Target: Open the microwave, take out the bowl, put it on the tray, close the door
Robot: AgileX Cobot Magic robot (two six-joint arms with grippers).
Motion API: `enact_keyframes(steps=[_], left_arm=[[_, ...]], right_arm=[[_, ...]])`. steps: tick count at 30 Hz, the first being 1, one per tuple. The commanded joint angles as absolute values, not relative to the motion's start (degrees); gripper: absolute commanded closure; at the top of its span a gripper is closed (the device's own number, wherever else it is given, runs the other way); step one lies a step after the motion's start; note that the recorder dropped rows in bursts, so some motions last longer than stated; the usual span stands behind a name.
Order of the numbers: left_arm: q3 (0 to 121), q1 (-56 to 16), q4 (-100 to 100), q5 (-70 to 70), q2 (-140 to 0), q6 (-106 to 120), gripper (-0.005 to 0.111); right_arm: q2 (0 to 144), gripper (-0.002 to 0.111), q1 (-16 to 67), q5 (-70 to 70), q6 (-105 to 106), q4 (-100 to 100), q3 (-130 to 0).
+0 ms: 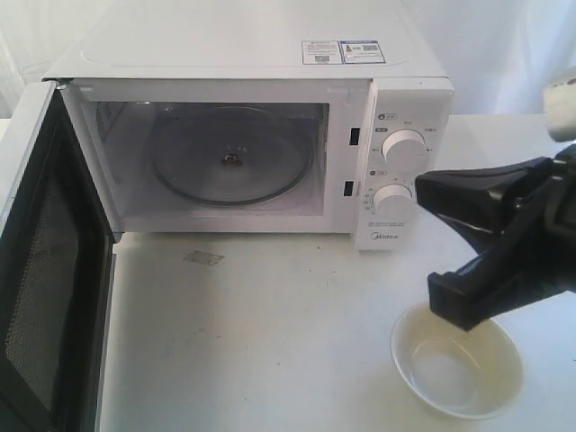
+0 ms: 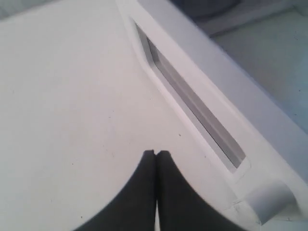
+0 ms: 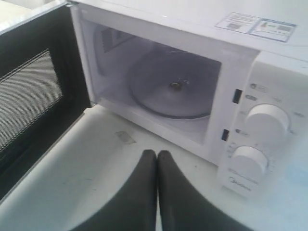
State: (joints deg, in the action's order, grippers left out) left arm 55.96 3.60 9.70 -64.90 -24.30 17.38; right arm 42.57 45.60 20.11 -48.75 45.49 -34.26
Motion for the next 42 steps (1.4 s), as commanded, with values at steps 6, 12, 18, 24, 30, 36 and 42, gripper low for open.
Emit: enact_keyframes(steps=[6, 12, 18, 24, 30, 36, 42], left_arm=[[56.1, 3.3, 10.4, -64.5, -25.8, 16.5, 0.107], [56.1, 3.3, 12.3, -63.4, -25.8, 16.5, 0.107], [56.1, 3.3, 10.7, -68.0, -27.5, 13.7, 0.107], [56.0, 3.3, 8.9, -70.0, -33.1, 8.2, 0.107], [56.0, 3.3, 9.7, -70.0, -40.0, 4.2, 0.107], [55.3, 3.3, 20.5, -70.0, -46.6, 4.2, 0.107], [49.0, 3.3, 39.3, -70.0, -55.4, 11.2, 0.107]], right_arm=[[36.3, 0.108, 45.1, 29.7, -60.6, 53.8, -35.4], [33.5, 0.108, 45.1, 34.8, -63.3, 54.4, -35.4], [33.4, 0.108, 45.1, 34.7, -63.3, 54.4, -35.4], [33.4, 0.108, 45.1, 31.7, -63.3, 54.4, -35.4], [33.4, 0.108, 45.1, 31.8, -63.3, 54.3, -35.4], [33.5, 0.108, 45.1, 31.8, -63.3, 54.3, -35.4], [34.8, 0.108, 45.1, 31.6, -63.3, 54.3, -35.4]])
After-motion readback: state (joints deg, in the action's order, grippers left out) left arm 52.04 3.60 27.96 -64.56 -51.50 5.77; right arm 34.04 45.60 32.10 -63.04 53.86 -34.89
